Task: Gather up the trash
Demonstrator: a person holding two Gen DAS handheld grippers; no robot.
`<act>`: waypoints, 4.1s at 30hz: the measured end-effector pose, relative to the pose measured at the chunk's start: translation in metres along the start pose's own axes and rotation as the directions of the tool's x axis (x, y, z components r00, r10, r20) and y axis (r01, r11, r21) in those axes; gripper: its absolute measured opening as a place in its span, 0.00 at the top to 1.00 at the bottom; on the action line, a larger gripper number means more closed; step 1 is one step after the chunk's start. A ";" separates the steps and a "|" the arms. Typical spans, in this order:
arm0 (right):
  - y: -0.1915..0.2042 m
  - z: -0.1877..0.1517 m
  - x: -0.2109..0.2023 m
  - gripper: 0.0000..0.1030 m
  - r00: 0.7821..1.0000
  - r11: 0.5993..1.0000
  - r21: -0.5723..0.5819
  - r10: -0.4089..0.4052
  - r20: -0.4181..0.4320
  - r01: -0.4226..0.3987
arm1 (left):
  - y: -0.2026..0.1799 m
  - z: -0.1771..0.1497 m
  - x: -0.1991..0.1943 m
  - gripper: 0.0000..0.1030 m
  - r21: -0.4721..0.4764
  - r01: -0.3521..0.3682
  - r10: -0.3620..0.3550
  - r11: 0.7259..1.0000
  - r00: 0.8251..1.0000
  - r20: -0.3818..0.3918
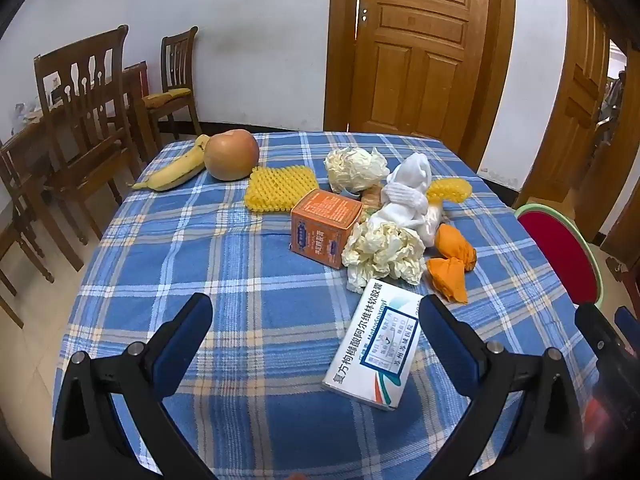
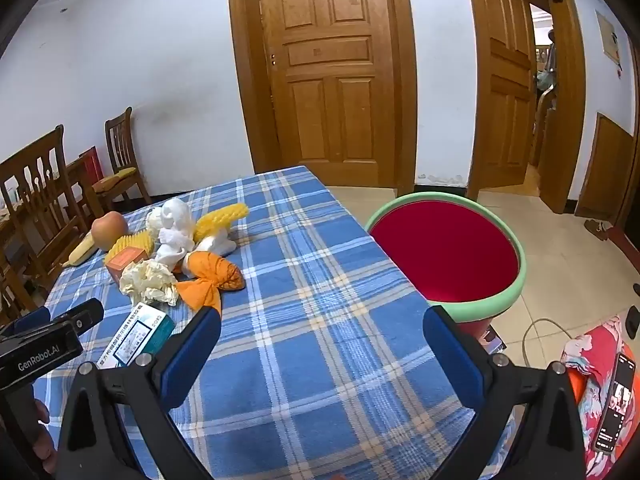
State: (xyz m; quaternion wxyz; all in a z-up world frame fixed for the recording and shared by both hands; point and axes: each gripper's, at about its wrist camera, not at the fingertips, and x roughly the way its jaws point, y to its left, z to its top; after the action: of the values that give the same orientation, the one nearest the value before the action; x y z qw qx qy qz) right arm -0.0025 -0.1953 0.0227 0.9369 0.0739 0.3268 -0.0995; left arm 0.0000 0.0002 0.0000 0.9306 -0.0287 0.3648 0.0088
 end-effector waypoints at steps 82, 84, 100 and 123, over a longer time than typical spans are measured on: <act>-0.003 -0.002 0.002 0.00 1.000 1.000 -0.003 -0.008 -0.017 0.008 | -0.004 -0.001 0.004 0.01 -0.003 0.015 -0.015 1.000 0.999 -0.030; -0.004 -0.002 0.001 0.00 1.000 1.000 -0.003 -0.008 -0.018 0.008 | -0.003 -0.002 0.005 0.01 -0.003 0.018 -0.018 1.000 0.999 -0.033; -0.014 -0.004 0.007 0.00 0.999 0.999 0.033 -0.021 -0.036 0.022 | -0.009 -0.011 0.021 0.01 0.028 0.023 -0.020 0.999 0.996 -0.088; -0.021 -0.008 0.016 0.00 0.997 0.998 0.061 0.004 -0.077 0.000 | -0.041 -0.025 0.047 0.46 0.164 0.142 -0.110 0.976 0.976 -0.190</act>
State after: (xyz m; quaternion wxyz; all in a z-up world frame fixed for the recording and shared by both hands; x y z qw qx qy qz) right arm -0.0002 -0.2159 0.0049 0.9210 0.1064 0.3594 -0.1056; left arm 0.0189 -0.0423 -0.0486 0.8914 0.0299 0.4440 -0.0853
